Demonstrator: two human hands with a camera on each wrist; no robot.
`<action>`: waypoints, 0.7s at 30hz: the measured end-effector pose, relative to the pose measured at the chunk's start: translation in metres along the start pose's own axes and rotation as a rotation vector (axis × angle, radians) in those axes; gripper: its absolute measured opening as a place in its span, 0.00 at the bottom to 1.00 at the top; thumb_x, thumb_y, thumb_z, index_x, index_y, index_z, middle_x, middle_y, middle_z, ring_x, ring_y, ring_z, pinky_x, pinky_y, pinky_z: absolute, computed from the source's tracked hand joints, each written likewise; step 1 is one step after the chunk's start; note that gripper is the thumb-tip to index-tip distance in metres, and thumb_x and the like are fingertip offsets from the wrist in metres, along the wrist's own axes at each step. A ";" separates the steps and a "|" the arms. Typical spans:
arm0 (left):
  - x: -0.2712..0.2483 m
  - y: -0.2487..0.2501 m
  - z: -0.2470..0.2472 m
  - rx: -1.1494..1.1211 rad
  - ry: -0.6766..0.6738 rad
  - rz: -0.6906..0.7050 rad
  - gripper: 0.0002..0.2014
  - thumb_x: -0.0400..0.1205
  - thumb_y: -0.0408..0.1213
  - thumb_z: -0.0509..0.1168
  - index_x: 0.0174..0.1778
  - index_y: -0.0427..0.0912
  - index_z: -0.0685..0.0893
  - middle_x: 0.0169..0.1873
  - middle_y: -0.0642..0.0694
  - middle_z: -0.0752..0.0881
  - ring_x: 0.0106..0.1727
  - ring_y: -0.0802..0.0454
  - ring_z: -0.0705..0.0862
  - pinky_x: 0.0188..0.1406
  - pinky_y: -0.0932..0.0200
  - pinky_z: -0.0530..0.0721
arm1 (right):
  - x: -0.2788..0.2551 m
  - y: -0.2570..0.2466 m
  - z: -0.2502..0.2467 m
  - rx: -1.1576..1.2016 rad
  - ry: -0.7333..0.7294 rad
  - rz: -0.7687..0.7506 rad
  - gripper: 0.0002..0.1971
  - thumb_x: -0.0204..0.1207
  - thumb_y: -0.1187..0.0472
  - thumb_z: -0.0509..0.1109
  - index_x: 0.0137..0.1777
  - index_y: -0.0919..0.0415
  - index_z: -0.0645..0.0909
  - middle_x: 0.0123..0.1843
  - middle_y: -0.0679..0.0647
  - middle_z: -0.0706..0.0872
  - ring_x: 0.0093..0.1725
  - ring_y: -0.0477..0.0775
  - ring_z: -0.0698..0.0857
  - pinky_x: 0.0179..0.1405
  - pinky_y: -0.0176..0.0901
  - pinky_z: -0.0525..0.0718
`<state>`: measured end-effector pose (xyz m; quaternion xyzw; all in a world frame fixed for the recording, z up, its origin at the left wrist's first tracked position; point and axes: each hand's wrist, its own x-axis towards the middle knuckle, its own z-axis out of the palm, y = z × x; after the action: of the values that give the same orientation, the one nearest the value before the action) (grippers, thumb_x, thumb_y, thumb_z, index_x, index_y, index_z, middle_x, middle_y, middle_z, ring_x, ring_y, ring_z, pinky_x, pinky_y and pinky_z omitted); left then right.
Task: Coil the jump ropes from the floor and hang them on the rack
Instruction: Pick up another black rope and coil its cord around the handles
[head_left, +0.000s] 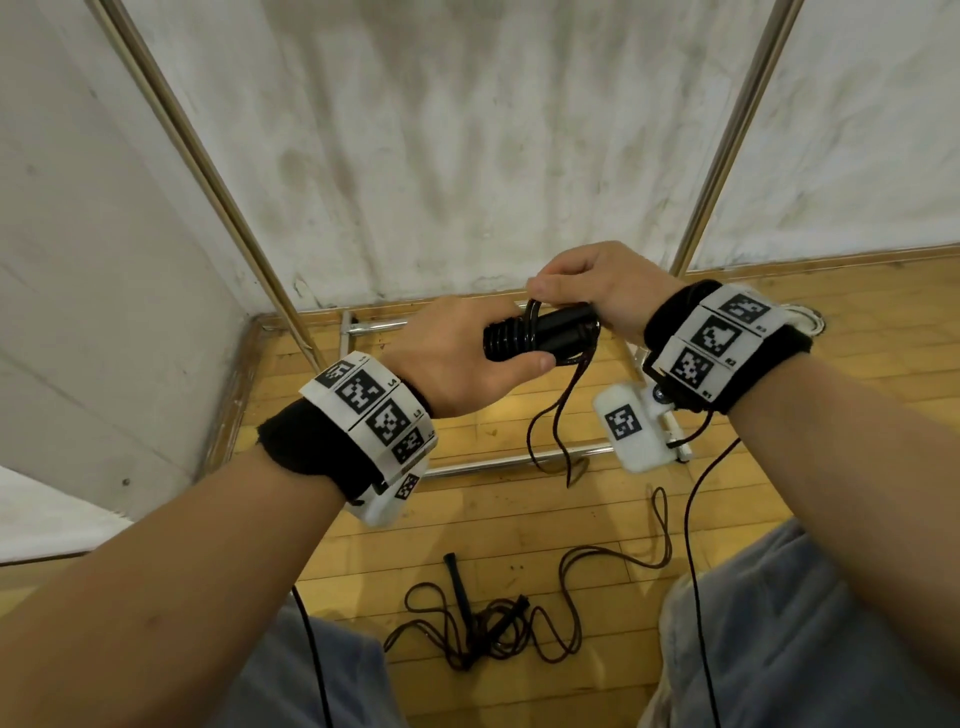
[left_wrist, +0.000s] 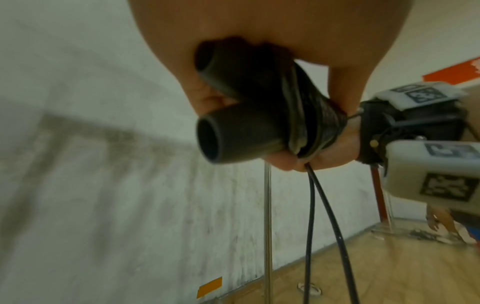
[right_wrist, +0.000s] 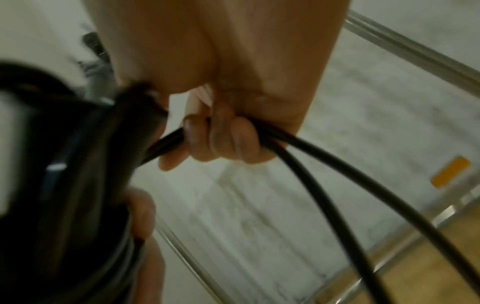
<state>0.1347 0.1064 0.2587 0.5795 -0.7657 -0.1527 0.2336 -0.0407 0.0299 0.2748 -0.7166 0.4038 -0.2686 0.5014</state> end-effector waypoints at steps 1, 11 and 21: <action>-0.001 0.002 -0.002 -0.037 0.011 -0.005 0.12 0.75 0.56 0.69 0.46 0.53 0.83 0.29 0.57 0.82 0.32 0.62 0.81 0.28 0.64 0.72 | 0.000 0.001 0.002 0.145 -0.044 0.040 0.09 0.66 0.51 0.75 0.35 0.58 0.86 0.26 0.46 0.85 0.27 0.43 0.82 0.28 0.32 0.80; 0.009 0.000 -0.015 -0.416 0.361 -0.289 0.11 0.79 0.50 0.67 0.42 0.46 0.76 0.34 0.44 0.86 0.33 0.44 0.86 0.32 0.48 0.84 | -0.002 0.007 0.052 0.268 0.107 0.081 0.16 0.84 0.56 0.59 0.34 0.59 0.77 0.22 0.49 0.72 0.19 0.46 0.64 0.17 0.36 0.62; 0.019 -0.037 -0.003 0.045 0.311 -0.302 0.20 0.80 0.54 0.63 0.65 0.49 0.76 0.46 0.51 0.84 0.40 0.50 0.79 0.38 0.58 0.75 | -0.006 0.004 0.064 -0.678 0.070 -0.045 0.07 0.80 0.58 0.63 0.44 0.60 0.79 0.36 0.51 0.80 0.34 0.50 0.77 0.25 0.35 0.66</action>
<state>0.1624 0.0778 0.2454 0.7092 -0.6283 -0.0774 0.3103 0.0058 0.0664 0.2482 -0.8416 0.4711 -0.1542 0.2144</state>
